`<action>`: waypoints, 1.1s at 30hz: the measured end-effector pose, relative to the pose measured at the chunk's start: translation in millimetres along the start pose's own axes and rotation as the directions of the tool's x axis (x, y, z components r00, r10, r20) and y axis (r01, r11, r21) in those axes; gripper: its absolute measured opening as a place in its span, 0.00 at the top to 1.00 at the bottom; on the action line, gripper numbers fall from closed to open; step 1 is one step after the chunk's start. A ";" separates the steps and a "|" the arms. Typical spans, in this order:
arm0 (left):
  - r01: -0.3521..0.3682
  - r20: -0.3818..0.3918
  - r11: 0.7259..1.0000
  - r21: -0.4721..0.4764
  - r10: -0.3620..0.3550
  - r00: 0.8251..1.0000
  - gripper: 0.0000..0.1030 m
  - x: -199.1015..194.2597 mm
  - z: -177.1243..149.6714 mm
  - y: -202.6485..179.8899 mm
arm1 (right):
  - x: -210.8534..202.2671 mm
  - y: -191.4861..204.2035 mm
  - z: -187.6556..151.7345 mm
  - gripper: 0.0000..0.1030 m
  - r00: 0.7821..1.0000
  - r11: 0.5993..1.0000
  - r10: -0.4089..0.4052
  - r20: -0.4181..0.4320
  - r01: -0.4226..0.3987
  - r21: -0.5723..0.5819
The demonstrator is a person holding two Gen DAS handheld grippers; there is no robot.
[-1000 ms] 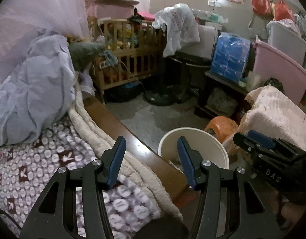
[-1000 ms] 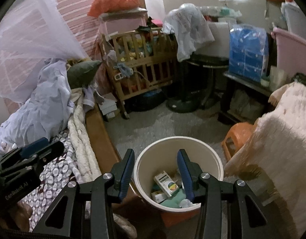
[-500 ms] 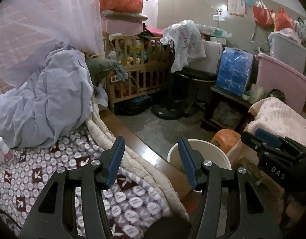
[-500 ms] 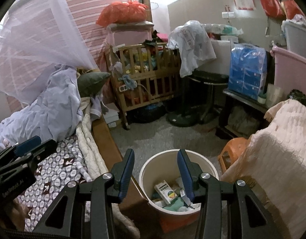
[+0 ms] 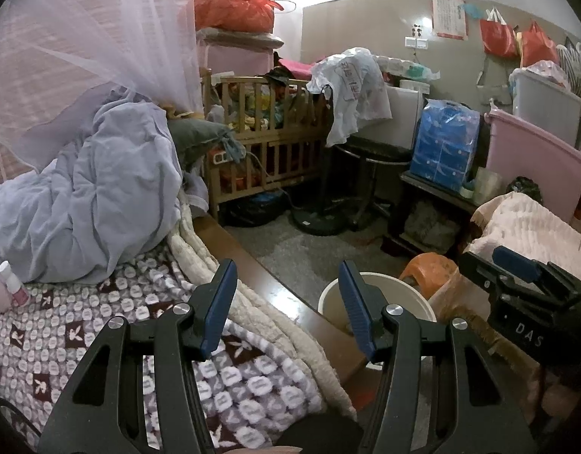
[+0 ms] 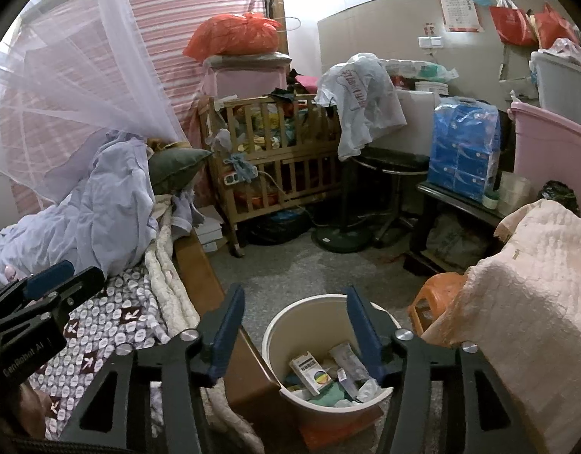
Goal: Collect trash
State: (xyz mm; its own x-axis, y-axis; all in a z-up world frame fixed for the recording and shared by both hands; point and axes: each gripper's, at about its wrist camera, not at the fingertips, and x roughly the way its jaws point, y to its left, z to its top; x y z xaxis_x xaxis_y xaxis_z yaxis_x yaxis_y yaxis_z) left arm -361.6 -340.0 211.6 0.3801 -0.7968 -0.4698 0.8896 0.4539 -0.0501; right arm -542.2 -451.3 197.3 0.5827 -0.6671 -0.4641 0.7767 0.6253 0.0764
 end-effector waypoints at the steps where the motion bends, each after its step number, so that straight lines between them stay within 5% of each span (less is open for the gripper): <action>1: -0.001 0.000 1.000 -0.002 0.001 1.000 0.47 0.3 0.0 -0.3 | -1.0 -1.0 0.0 0.43 1.000 1.000 -0.001 0.003 0.001 0.001; 33: 0.008 -0.021 1.000 -0.020 -0.008 1.000 0.47 8.4 -0.2 4.3 | -2.8 -11.2 0.6 0.40 1.000 1.000 -0.005 -0.013 0.005 0.001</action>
State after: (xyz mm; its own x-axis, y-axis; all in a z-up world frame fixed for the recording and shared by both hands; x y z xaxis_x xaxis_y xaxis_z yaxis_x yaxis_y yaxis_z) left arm -354.7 -344.7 207.2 0.3676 -0.7918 -0.4877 0.8872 0.4558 -0.0712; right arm -552.4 -456.7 198.2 0.5760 -0.6647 -0.4758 0.7796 0.6218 0.0752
